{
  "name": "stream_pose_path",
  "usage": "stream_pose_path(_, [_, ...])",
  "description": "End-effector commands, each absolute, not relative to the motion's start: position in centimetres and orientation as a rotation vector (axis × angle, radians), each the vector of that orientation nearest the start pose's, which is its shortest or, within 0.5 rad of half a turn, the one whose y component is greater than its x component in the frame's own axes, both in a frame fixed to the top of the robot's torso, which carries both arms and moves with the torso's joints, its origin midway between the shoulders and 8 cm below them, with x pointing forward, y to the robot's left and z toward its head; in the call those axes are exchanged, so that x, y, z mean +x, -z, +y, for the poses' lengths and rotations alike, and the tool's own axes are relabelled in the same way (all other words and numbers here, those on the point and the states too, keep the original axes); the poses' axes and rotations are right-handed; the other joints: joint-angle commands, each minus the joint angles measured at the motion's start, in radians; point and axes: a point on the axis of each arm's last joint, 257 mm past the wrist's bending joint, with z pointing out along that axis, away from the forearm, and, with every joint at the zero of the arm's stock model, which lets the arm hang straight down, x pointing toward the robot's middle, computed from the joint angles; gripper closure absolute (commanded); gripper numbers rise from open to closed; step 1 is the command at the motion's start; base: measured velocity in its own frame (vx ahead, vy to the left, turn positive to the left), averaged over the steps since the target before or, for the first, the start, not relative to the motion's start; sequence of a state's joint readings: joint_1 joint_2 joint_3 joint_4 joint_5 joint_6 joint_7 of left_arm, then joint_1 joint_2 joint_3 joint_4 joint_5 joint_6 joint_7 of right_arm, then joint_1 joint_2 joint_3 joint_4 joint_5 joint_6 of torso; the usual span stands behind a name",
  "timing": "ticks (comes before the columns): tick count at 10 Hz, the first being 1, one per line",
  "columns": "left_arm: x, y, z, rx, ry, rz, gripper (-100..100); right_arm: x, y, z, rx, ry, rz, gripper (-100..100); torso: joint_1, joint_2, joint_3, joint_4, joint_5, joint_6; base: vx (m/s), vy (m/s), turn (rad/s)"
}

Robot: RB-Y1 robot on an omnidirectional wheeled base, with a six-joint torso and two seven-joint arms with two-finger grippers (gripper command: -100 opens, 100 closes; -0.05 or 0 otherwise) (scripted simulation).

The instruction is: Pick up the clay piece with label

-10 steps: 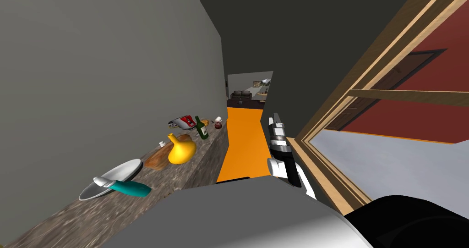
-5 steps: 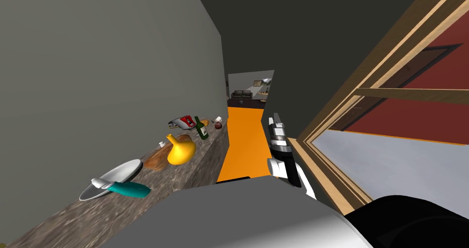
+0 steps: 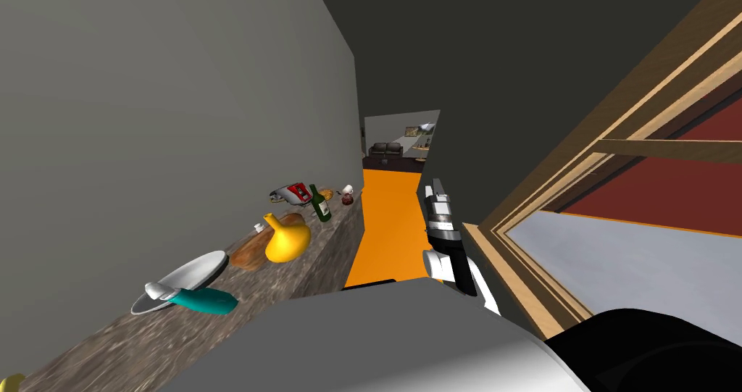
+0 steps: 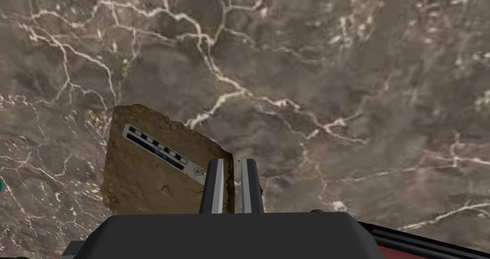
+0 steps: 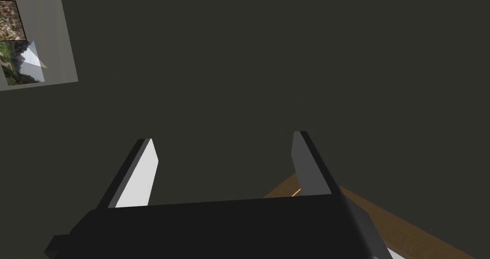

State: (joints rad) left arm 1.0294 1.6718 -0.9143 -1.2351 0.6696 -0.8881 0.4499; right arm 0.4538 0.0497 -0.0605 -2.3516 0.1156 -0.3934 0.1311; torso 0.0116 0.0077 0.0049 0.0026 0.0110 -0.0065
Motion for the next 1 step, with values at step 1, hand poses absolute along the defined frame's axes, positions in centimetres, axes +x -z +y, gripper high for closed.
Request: stream_pose_path(1, [-10.93, 32.88, 59.65, -1.787, 0.364, 2.399, 0, 34.72, -5.05, -28.86, 0.569, -1.054, 0.655, 0, 0.0, 0.0, 0.0, 0.0, 0.0, 0.0, 0.0, 0.0, 0.0])
